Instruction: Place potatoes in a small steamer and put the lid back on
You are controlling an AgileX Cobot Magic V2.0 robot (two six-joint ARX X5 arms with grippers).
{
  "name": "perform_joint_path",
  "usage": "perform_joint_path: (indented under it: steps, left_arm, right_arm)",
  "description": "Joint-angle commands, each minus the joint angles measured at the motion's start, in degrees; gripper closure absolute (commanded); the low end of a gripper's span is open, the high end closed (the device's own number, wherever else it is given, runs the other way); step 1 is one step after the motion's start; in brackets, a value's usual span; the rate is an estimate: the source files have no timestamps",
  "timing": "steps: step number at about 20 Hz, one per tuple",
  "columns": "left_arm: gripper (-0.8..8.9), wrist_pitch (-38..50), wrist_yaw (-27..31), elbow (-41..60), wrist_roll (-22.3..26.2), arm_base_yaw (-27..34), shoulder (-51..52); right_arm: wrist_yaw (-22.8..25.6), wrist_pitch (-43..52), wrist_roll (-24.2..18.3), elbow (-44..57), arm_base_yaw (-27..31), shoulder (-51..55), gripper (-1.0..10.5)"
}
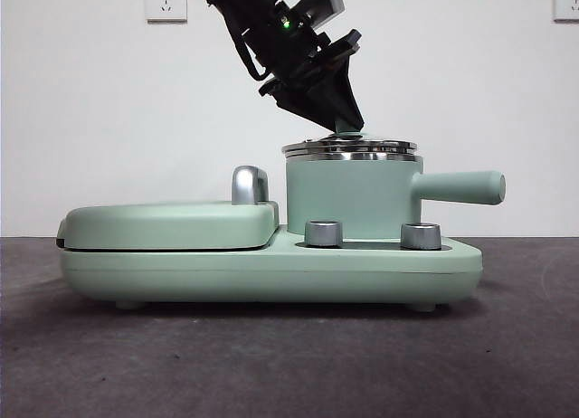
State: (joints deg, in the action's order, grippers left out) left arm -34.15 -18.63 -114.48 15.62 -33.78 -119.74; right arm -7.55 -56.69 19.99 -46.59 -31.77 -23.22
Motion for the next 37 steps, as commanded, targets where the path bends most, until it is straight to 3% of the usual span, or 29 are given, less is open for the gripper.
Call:
perform_joint_path:
  steps: [1,6,20,32,33,36,37]
  left_arm:
    - [8.03,0.8,-1.5,-2.2,-0.4,-0.5,-2.3]
    - [8.03,0.7,-1.7,-2.2,-0.5,-1.1,-4.0]
    - [8.03,-2.0,5.7,-3.5,-0.2,-2.0,-4.1]
    - [7.91,-2.8,5.7,-5.2,-0.7,-2.1,-4.1]
    - [7.44,-2.6,5.7,-5.2,-0.9,-2.1,-4.1]
    - [4.07,-0.6,5.7,-5.2,-2.8,-2.4,-4.0]
    - [3.4,-0.6,5.7,-5.6,-3.5,-2.4,-3.7]
  right_arm:
    - [0.1,0.6,0.7,-0.4,-0.3,-0.2,5.0]
    - [0.4,0.6,0.7,-0.4,-0.3,-0.2,5.0]
    - [0.5,0.6,0.8,-0.4,-0.3,-0.2,5.0]
    - [0.5,0.6,1.3,-0.4,-0.3,-0.2,5.0]
    - [0.5,0.6,1.6,-0.4,-0.3,-0.2,5.0]
    - [0.5,0.6,1.7,-0.4,-0.3,-0.2,5.0]
    - [0.5,0.6,1.7,-0.4,-0.3,-0.2,5.0]
